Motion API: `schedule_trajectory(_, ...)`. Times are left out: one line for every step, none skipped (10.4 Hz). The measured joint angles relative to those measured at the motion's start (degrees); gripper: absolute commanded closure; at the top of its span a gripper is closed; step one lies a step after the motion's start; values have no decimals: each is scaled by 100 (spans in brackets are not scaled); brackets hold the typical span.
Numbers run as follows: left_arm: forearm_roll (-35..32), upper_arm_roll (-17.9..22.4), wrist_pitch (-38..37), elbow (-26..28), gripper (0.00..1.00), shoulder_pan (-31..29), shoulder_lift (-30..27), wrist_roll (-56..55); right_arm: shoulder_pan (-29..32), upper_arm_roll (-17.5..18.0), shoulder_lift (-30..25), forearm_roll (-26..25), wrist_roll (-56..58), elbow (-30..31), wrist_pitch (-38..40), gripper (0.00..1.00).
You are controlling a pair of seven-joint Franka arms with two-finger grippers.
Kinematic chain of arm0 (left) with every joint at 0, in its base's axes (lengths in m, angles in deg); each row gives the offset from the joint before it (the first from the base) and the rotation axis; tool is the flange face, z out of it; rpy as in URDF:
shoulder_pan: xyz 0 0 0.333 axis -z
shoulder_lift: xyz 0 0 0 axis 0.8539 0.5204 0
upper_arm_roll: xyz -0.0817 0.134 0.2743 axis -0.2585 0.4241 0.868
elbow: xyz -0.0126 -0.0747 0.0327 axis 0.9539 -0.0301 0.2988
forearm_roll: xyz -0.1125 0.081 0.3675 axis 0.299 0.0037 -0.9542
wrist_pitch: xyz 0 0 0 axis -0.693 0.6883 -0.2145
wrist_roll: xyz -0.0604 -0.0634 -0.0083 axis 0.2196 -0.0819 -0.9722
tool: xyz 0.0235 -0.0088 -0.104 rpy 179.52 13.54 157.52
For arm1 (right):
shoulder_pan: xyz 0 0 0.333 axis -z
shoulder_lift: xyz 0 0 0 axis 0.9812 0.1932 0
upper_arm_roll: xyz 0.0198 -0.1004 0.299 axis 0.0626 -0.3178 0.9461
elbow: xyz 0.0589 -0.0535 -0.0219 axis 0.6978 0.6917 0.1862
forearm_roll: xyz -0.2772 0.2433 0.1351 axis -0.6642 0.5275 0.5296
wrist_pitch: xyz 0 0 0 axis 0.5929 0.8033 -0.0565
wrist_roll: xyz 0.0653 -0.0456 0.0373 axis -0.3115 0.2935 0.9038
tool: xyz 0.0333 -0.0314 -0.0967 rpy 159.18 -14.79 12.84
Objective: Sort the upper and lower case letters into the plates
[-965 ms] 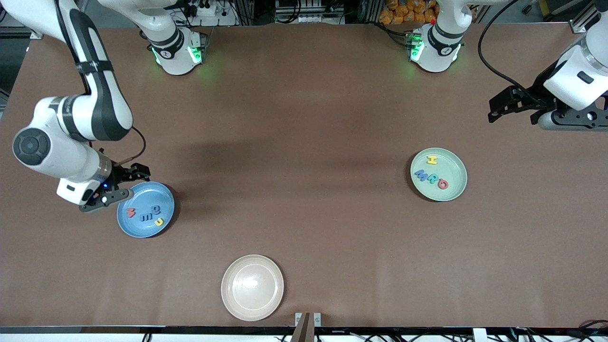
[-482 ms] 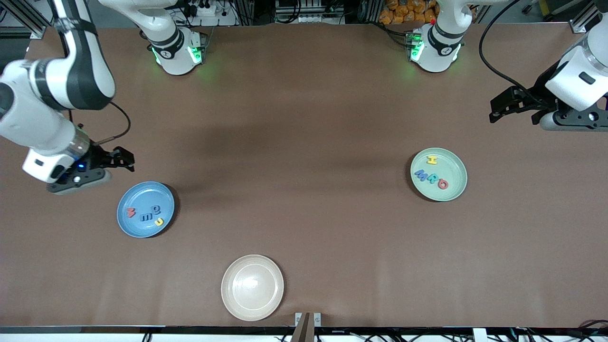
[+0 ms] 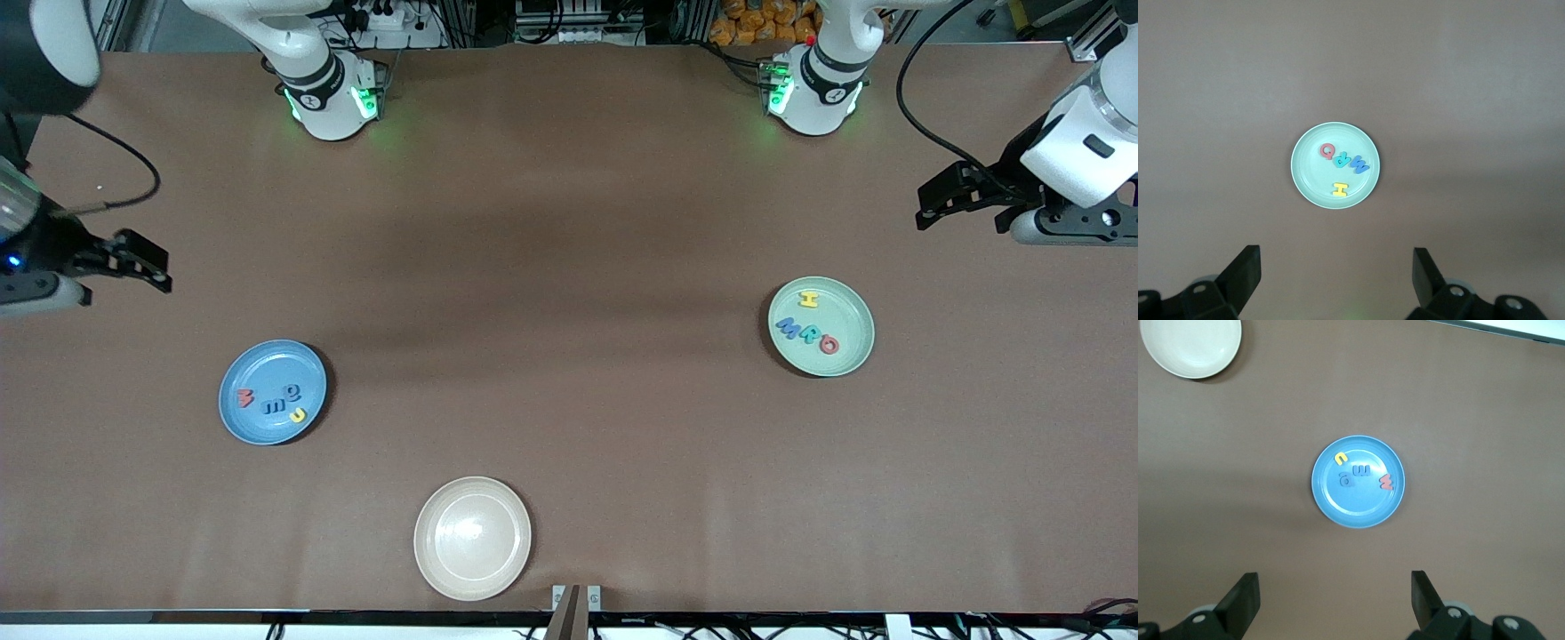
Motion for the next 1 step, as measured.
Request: schedule_trajectory(0, 0, 0, 0, 0, 1, 0, 0, -4, -15, -90, 8, -4, -145, 207, 0)
